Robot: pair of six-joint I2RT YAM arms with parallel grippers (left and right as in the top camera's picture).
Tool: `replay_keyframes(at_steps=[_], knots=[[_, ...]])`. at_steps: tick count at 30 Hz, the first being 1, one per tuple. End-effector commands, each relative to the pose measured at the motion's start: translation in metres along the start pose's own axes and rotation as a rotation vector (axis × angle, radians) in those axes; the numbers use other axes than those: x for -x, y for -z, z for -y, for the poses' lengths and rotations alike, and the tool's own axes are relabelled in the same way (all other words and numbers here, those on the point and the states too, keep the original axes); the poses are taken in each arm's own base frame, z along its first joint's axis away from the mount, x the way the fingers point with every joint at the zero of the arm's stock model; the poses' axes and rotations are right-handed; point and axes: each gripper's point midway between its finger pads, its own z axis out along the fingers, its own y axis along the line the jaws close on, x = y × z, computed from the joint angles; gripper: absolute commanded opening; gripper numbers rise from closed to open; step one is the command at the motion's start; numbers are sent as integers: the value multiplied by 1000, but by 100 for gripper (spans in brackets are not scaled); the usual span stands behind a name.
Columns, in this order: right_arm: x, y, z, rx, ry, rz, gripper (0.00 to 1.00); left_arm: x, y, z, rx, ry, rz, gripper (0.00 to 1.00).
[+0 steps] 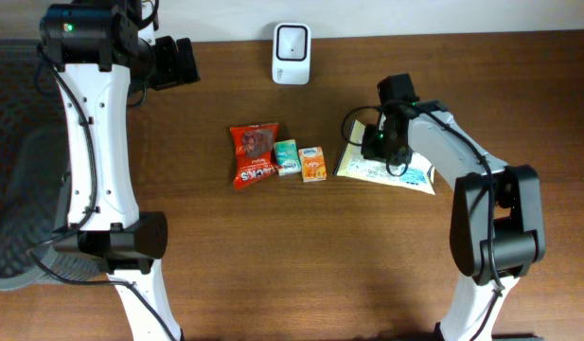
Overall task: Scan the item barcode
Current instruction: 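Place the yellow bag on the table's right side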
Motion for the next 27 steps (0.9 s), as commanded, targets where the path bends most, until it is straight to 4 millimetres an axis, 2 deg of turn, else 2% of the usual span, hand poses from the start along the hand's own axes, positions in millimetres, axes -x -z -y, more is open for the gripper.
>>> replay_keyframes(at_steps=[1,3,4,5,6,7,8,10,12,14,15,16,17,18,19,20,22,23,25,27], knots=[[-7,-19,-9,28,7,29,35,0,0,-1,-2,-6,0,99],[4,-3,-18,39,20,52,35,1,0,-1,-2,-6,0,99],[15,23,-21,23,63,65,36,1,0,-1,-2,-6,0,99],[24,47,-10,-59,52,75,38,0,0,-1,-2,-5,0,99],[31,69,9,-169,40,83,46,1,0,-1,-2,-6,0,99],[36,82,33,-297,32,103,47,0,0,-1,-2,-5,0,99],[38,84,44,-344,25,111,47,0,0,-1,-2,-6,0,99],[17,55,72,-385,-1,30,47,0,0,-1,-2,-5,0,99],[5,26,91,-406,-20,35,47,0,0,-1,-2,-6,0,99],[-9,6,128,-455,-74,33,47,0,0,-1,-2,-5,0,99],[-10,6,143,-468,-107,28,46,0,0,-1,-2,-6,0,99],[-4,18,169,-524,-156,46,50,1,0,-1,-2,-5,0,99],[2,30,183,-560,-182,52,53,1,0,-1,-2,-5,0,99],[15,52,197,-592,-216,65,54,0,0,-1,-2,-5,0,99],[28,70,199,-588,-235,78,54,0,0,-1,-2,-6,0,99],[41,94,184,-527,-240,73,54,0,0,-1,-2,-6,0,99],[46,106,150,-380,-229,46,56,0,0,-1,-2,-6,0,99],[43,103,95,-138,-147,-11,60,0,0,-1,-2,-6,0,99],[23,101,-1,270,156,-92,64,0,0,-1,-2,-6,0,99],[-1,87,-53,299,342,-114,71,0,0,-1,-2,-6,0,99]])
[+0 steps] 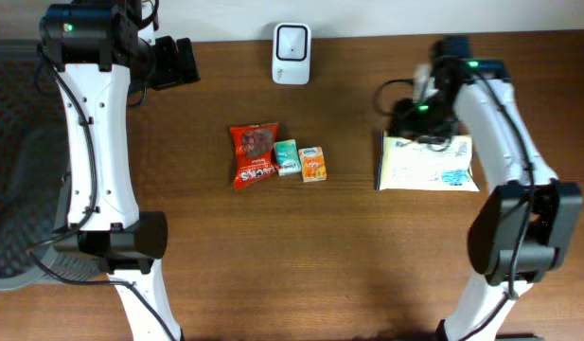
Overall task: Scan the item barcode
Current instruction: 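Place the yellow bag on the table's right side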
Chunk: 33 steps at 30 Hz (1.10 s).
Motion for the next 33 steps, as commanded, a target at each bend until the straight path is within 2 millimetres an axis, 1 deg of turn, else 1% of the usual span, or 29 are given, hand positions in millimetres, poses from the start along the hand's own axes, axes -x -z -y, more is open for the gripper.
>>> replay_keyframes(at_steps=[1,2,3,4,6,8,9,10,11,13,14,15,16,17,18,19,20,22,23,24,25,27,28,30,31,32,33], knots=[[-24,-32,-87,177,273,-49,72,1,0,-1,-2,-6,0,99],[-31,-48,-105,188,318,-46,76,0,0,-1,-2,-6,0,99],[-32,-59,-116,196,306,-36,76,0,0,-1,-2,-6,0,99],[-33,-81,-126,209,218,-23,76,0,0,-1,-2,-6,0,99],[-38,-106,-127,216,149,-24,76,0,0,-1,-2,-5,0,99],[-50,-120,-126,218,163,-46,75,0,0,-1,-2,-6,0,99],[-54,-124,-122,185,191,-48,71,0,0,-1,-2,-6,0,99],[-55,-127,-110,107,185,-43,57,0,0,-1,-2,-6,0,99],[-54,-128,-90,-7,144,-36,55,0,0,-1,-2,-6,0,99],[-55,-123,-48,-233,47,-20,52,0,0,-1,-2,-5,0,99],[-55,-118,-42,-263,33,-21,53,0,0,-1,-2,-6,0,99],[-52,-113,-41,-275,33,-19,54,0,0,-1,-2,-5,0,99],[-45,-100,-37,-316,30,-13,54,0,0,-1,-2,-5,0,99],[-39,-83,-37,-356,33,-6,56,1,0,-1,-2,-6,0,99],[-31,-65,-48,-340,40,-4,61,0,0,-1,-2,-5,0,99],[-29,-60,-65,-284,135,-15,61,0,0,-1,-2,-5,0,99],[-30,-61,-76,-274,203,-13,61,0,0,-1,-2,-6,0,99],[-38,-69,-86,-291,279,-23,61,0,0,-1,-2,-6,0,99],[-45,-78,-89,-334,340,-16,61,0,0,-1,-2,-6,0,99],[-48,-83,-86,-387,364,-5,60,0,0,-1,-2,-6,0,99],[-56,-94,-83,-436,396,4,57,1,0,-1,-2,-6,0,99],[-67,-109,-84,-488,448,28,56,0,0,-1,-2,-6,0,99],[-66,-111,-81,-516,450,48,56,0,0,-1,-2,-6,0,99],[-66,-116,-78,-531,451,67,47,0,0,-1,-2,-6,0,99],[-66,-116,-78,-530,447,70,40,0,0,-1,-2,-6,0,99],[-65,-116,-79,-525,421,83,24,0,0,-1,-2,-6,0,99],[-64,-116,-79,-524,400,90,16,0,0,-1,-2,-6,0,99]])
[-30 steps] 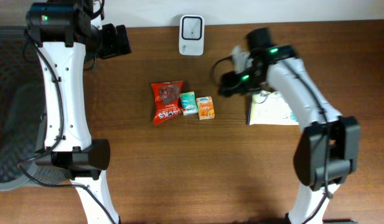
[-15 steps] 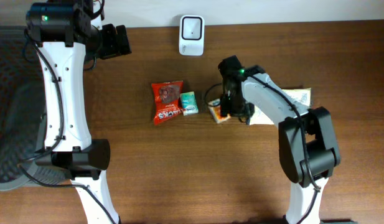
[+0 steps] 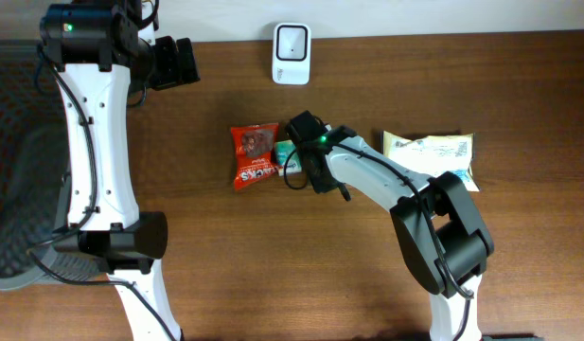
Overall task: Scan the item barcode
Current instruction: 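Place the yellow bag on the table's right side, then grasp the orange box with the right gripper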
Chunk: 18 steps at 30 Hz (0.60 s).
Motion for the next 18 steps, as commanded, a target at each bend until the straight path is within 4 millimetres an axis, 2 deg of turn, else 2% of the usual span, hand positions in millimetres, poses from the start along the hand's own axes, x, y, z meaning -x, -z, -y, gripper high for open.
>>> replay_keyframes(at_steps=[1,5,6,7,9,12,13,14,15,16,17,18], knots=[[3,5,5,-19,-114,12,7,0,0,-1,-2,-6,0,99],[39,40,-9,402,-204,-16,4,1,0,-1,-2,-6,0,99],[44,47,-10,540,-244,-30,4,0,0,-1,-2,-6,0,99],[49,57,-7,763,-270,-36,4,1,0,-1,-2,-6,0,99],[52,68,-2,1044,-269,2,4,1,0,-1,-2,-5,0,99],[44,74,3,1436,-348,41,4,0,0,-1,-2,-5,0,99],[38,65,10,1489,-395,33,4,1,0,-1,-2,-6,0,99],[23,42,18,1434,-466,-14,4,0,0,-1,-2,-5,0,99],[13,22,23,1351,-526,-63,8,0,0,-1,-2,-6,0,99],[-14,-19,40,1127,-660,-188,19,0,0,-1,-2,-6,0,99],[-23,-24,48,1087,-677,-218,29,0,0,-1,-2,-5,0,99],[-25,-21,52,1083,-676,-227,33,0,0,-1,-2,-6,0,99]])
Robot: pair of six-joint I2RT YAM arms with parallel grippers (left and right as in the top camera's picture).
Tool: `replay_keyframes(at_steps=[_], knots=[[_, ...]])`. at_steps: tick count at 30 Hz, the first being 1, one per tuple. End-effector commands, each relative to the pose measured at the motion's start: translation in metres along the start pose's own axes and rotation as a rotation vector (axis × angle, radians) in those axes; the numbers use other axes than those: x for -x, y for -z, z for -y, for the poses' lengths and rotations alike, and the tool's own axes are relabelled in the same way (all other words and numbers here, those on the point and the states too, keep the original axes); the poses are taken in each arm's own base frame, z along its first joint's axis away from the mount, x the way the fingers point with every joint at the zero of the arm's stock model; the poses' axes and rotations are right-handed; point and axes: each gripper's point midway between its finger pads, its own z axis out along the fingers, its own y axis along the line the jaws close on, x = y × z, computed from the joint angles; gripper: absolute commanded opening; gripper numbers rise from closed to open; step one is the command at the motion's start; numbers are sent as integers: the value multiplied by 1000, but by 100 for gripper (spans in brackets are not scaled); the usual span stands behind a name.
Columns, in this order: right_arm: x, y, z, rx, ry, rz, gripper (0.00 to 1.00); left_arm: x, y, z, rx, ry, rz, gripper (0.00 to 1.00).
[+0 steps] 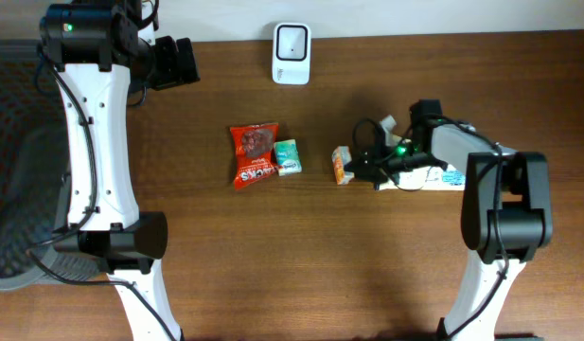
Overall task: Scan the item barcode
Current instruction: 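Grasp the orange box with the right gripper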
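The white scanner [292, 41] stands at the table's far edge. Near the middle lie a red snack bag [255, 156] and, touching it, a small teal box [288, 157]. A small orange box [341, 167] sits apart to their right, with my right gripper [354, 169] shut on its right side. A white printed packet [432, 178] lies under the right arm, mostly hidden. My left gripper [176, 62] hangs at the far left corner, open, holding nothing.
The left arm's white column [97, 142] runs down the table's left side. The right arm's base [504, 227] stands at the front right. Bare brown tabletop [301, 256] fills the front.
My right gripper was over the orange box beside the teal box. Now it is further right with the orange box in it, and the arm covers the white packet. The left arm is unchanged.
My right gripper first was on the white packet right of the orange box. Then the packet was further right under the gripper. Later the packet lay alone and the gripper was at the orange box. Now the orange box is held apart from the teal box.
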Motion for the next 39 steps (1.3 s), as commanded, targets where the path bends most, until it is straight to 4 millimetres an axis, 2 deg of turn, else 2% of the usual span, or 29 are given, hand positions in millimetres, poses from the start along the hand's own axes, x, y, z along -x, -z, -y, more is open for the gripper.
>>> replay_keyframes(at_steps=[1,2,3,4,5,6,7,9,11,12,15,17,18,19,20,21,22,23,24,25,27,28,29,31,33,34,35,37,39], knots=[[4,18,29,-177,-65,23,37,0,0,-1,-2,-6,0,99],[6,32,34,-301,-78,27,39,0,0,-1,-2,-5,0,99],[9,53,25,-447,-43,28,41,0,0,-1,-2,-6,0,99],[12,65,3,-515,26,18,44,0,0,-1,-2,-5,0,99],[11,66,-18,-519,87,1,45,0,0,-1,-2,-5,0,99],[9,60,-32,-520,125,-9,45,0,0,-1,-2,-5,0,99],[8,52,-36,-523,148,-15,45,0,0,-1,-2,-6,0,99],[10,45,-21,-670,119,10,43,0,0,-1,-2,-6,0,99],[10,36,-5,-753,50,46,19,0,0,-1,-2,-6,0,99],[3,28,3,-760,17,37,11,0,0,-1,-2,-5,0,99],[-9,-2,32,-730,20,14,12,0,0,-1,-2,-6,0,99],[1,-3,40,-732,35,56,12,0,0,-1,-2,-6,0,99],[15,1,36,-717,50,102,12,0,0,-1,-2,-6,0,99],[28,11,31,-705,43,148,12,0,0,-1,-2,-6,0,99],[46,32,17,-693,32,198,12,0,0,-1,-2,-6,0,99],[54,54,-2,-687,20,221,15,0,0,-1,-2,-6,0,99],[55,70,-25,-686,20,223,17,0,0,-1,-2,-6,0,99],[51,68,-39,-667,62,199,17,0,0,-1,-2,-6,0,99],[38,40,-68,-576,208,110,18,0,0,-1,-2,-6,0,99],[29,22,-70,-611,248,78,18,0,0,-1,-2,-5,0,99],[11,-13,-69,-674,301,27,18,0,0,-1,-2,-5,0,99],[7,-23,-68,-675,294,20,16,0,0,-1,-2,-6,0,99],[2,-38,-60,-680,301,14,14,0,0,-1,-2,-6,0,99],[3,-45,-32,-734,238,53,11,0,0,-1,-2,-6,0,99],[12,-38,-10,-805,230,102,11,0,0,-1,-2,-5,0,99],[17,-25,1,-866,215,128,9,0,0,-1,-2,-6,0,99],[19,-21,4,-874,206,133,9,0,0,-1,-2,-5,0,99],[29,6,7,-899,155,161,10,0,0,-1,-2,-5,0,99],[42,36,3,-923,119,200,11,0,0,-1,-2,-6,0,99]])
